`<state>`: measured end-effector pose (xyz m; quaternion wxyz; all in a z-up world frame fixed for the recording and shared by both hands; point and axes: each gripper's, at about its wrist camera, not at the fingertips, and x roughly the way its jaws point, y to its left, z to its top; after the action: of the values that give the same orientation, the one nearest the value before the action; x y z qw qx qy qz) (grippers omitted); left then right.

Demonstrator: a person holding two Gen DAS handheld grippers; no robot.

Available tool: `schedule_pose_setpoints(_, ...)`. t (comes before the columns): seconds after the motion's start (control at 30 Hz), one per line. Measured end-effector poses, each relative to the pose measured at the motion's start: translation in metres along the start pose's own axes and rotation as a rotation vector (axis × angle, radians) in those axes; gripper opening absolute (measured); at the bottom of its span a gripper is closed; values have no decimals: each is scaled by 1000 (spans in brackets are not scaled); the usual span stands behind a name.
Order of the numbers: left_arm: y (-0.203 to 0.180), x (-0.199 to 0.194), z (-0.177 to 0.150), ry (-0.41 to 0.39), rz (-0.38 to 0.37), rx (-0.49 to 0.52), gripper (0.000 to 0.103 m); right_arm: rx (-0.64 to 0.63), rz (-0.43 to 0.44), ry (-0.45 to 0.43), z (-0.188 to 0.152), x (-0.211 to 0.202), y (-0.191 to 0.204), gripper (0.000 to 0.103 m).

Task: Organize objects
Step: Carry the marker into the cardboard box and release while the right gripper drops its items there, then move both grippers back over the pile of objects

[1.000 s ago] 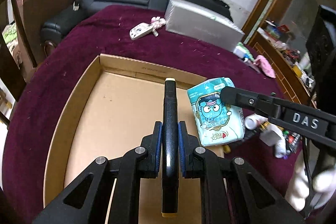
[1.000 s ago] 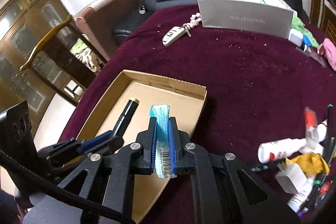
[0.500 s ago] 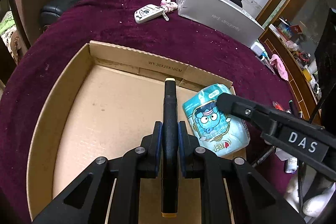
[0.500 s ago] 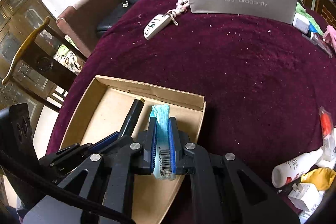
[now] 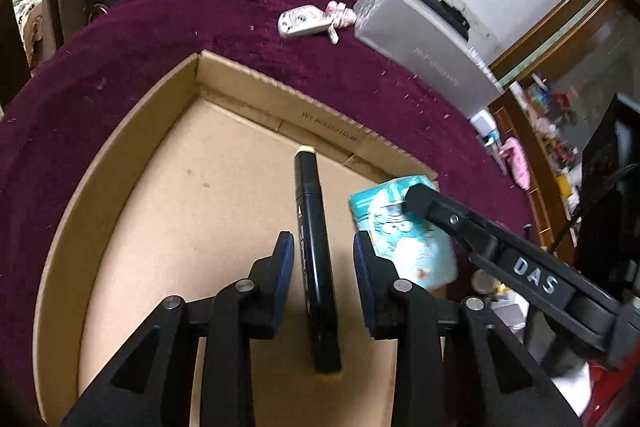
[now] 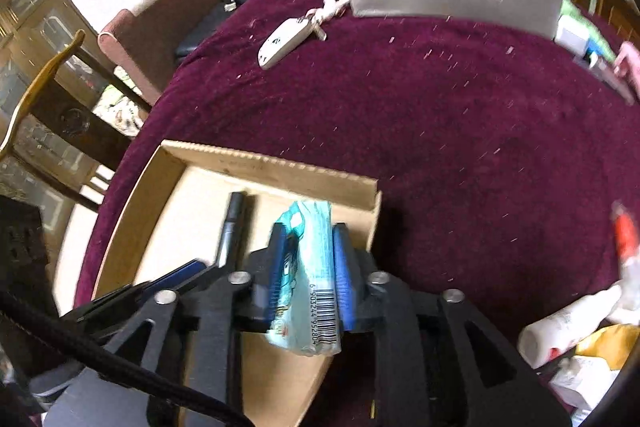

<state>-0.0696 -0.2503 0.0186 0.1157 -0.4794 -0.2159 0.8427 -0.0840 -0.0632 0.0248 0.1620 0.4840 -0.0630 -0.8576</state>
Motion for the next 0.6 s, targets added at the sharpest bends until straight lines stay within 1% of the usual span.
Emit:
schedule_pose_setpoints(0.07,-2,-16,-2,-32,-2,-2,36,-2,-13,-31,2,-11,-2,35)
schedule_pose_setpoints(0.13,-2,-30,-5,-59,-14,-21,40,11,-18,-64,2,-25,-5,37)
schedule_pose_setpoints(0.23,-2,-51,-13,-87,-33,-70,47,29,-3,-96,-1,-47,-13,40)
schedule_pose_setpoints(0.37,-6,-72,-32,-97,-114,-120,50,40,22,-125,-18,-78,-28,47)
schedule_pose_setpoints(0.4,-7,-76,-36,-97,-133,-124,50,45,30,-130,-26,-87,-34,50)
schedule_pose_setpoints(0.57,-30,-80,-63,-68,-193,-100,51,97,51,-142,-60,-117,-74,51)
schedule_pose_setpoints(0.6,-37,-78,-71,-55,-211,-97,51,116,53,-143,-66,-121,-85,54)
